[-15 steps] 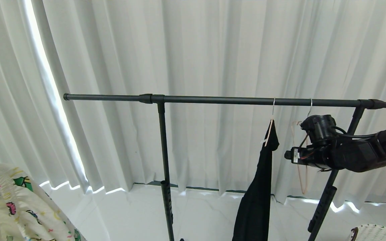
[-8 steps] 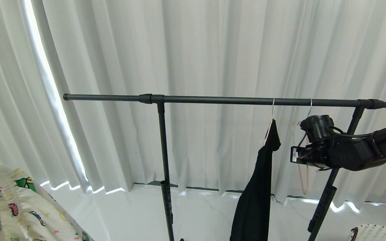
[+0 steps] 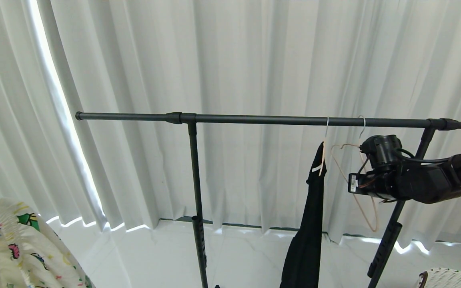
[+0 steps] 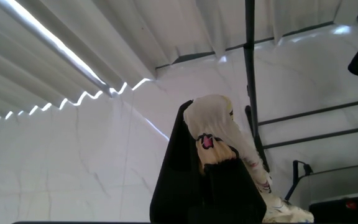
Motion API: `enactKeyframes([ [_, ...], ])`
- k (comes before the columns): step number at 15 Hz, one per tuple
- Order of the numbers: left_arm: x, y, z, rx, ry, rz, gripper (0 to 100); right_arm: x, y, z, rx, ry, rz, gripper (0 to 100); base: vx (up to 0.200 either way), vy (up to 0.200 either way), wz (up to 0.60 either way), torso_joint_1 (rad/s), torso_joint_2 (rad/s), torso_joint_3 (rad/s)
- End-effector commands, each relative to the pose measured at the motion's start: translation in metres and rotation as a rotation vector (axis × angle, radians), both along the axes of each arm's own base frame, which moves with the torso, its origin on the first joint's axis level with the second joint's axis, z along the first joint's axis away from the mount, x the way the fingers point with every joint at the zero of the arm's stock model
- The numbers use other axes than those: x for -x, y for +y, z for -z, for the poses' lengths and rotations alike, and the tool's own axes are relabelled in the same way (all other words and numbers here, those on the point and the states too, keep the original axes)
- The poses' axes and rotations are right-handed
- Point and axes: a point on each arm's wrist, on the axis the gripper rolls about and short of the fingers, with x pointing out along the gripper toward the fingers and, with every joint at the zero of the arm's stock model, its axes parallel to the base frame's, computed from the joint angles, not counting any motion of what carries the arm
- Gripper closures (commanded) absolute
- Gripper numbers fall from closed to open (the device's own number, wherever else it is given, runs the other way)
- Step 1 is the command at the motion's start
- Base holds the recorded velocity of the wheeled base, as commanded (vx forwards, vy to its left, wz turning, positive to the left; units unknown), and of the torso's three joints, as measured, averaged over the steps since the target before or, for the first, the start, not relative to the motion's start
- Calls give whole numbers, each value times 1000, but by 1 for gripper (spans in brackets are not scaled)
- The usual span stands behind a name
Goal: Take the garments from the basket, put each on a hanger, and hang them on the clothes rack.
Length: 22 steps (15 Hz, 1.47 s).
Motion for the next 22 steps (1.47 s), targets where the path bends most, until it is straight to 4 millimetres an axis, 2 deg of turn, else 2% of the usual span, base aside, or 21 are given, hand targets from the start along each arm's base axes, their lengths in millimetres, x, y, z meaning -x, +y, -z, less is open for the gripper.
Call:
enactKeyframes([
  [1,0,0,0,0,2,-1,100,5,-1,-13,-4,-35,-3,100,0,0,0,0,0,0],
  [4,0,0,1,0,2,1,100,12,-4,-32,6,-91,-11,100,0,0,0,0,0,0],
  [6,1,0,1,0,0,1,100,19,-6,-35,18,-119,-22,100,0,0,0,0,0,0],
  [9,3,0,1,0,-4,2,100,53,-17,-31,94,-176,-82,100,0,0,0,0,0,0],
  [12,4,0,0,0,-11,4,100,96,-29,-31,127,-175,-111,100,0,0,0,0,0,0],
  [17,7,0,-1,3,-24,4,100,150,-45,-35,166,-198,-151,100,0,0,0,0,0,0],
  [19,4,0,-1,5,-41,4,100,178,-52,-37,172,-217,-237,100,0,0,0,0,0,0],
  [22,0,0,5,3,-72,6,100,199,-57,-46,210,-216,-305,100,0,0,0,0,0,0],
])
